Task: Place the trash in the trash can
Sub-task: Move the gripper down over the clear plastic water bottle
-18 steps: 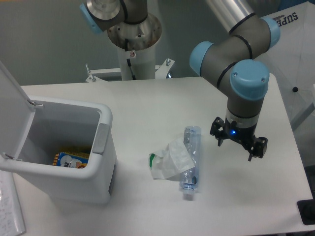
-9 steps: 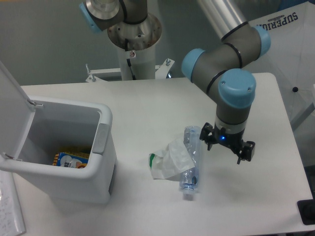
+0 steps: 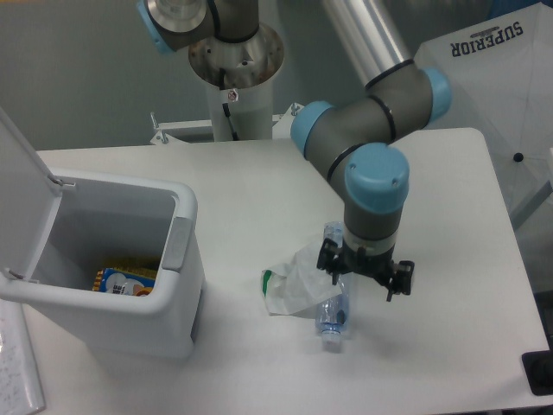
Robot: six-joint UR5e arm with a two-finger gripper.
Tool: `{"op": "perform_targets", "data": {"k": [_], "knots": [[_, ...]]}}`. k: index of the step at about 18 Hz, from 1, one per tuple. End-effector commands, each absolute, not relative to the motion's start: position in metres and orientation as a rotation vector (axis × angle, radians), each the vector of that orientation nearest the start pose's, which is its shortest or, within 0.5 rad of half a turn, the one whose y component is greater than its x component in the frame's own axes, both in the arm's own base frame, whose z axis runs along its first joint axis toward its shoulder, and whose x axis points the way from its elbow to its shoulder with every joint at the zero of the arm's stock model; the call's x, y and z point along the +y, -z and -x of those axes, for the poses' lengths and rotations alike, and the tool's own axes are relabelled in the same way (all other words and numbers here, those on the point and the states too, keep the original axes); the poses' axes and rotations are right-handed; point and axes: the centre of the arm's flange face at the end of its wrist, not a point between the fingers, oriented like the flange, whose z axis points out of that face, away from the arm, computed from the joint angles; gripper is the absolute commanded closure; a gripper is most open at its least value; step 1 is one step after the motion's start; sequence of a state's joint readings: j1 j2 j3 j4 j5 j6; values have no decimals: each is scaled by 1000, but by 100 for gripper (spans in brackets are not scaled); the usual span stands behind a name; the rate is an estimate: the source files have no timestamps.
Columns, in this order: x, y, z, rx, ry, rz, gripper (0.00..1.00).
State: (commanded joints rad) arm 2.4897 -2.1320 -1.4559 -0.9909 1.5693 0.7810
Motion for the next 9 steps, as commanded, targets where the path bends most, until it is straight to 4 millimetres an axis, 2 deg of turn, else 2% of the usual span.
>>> {"op": "perform_targets", "data": {"k": [3,6,9], "knots": [[538,-257,480,-367,-143,3021,0],[551,-247,484,-368,-139,3023,0],[574,-229,486,-347,-154,3048,0]]}}
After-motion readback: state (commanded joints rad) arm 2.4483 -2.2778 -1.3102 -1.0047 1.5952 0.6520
